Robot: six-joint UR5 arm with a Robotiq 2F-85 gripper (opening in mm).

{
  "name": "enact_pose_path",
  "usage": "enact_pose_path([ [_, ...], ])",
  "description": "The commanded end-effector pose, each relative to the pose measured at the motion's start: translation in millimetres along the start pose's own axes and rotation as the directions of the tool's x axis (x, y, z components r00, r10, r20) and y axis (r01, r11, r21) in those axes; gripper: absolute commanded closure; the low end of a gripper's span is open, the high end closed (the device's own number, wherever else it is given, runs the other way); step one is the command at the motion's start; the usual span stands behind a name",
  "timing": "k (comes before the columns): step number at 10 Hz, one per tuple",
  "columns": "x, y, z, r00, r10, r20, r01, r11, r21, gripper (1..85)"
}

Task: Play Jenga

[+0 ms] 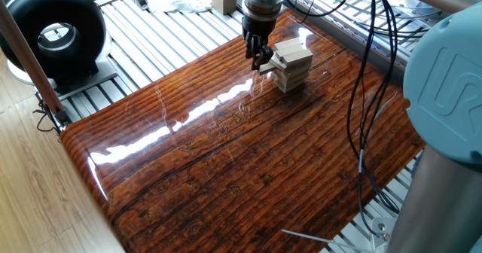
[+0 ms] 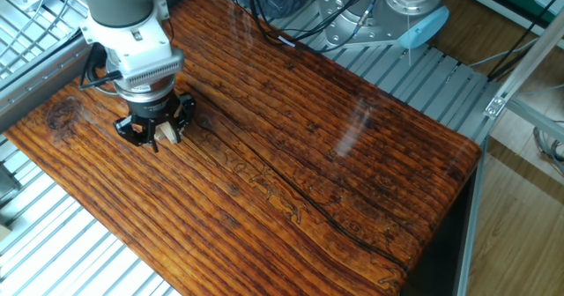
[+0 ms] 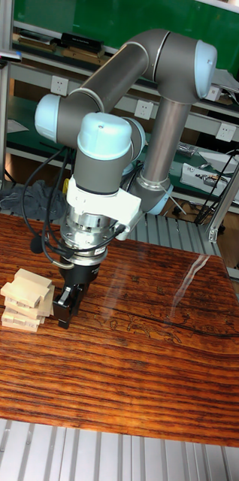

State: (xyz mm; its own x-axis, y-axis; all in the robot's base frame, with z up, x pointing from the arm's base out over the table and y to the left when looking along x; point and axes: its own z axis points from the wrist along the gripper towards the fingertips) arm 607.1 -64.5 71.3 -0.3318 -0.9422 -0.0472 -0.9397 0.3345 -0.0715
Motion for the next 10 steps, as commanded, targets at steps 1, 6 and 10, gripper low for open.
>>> enact_pose_path([
  [1, -2.4, 0.5, -1.2, 1.0, 0.006, 0.013, -0.006, 1.0, -0.004, 43.3],
  [6, -4.7, 2.1, -7.3, 0.999, 0.016, 0.034, -0.015, 1.0, -0.019, 43.3],
  [10, -0.8, 7.6, -9.8, 0.999, 0.001, 0.035, 0.0, 0.999, -0.043, 43.3],
])
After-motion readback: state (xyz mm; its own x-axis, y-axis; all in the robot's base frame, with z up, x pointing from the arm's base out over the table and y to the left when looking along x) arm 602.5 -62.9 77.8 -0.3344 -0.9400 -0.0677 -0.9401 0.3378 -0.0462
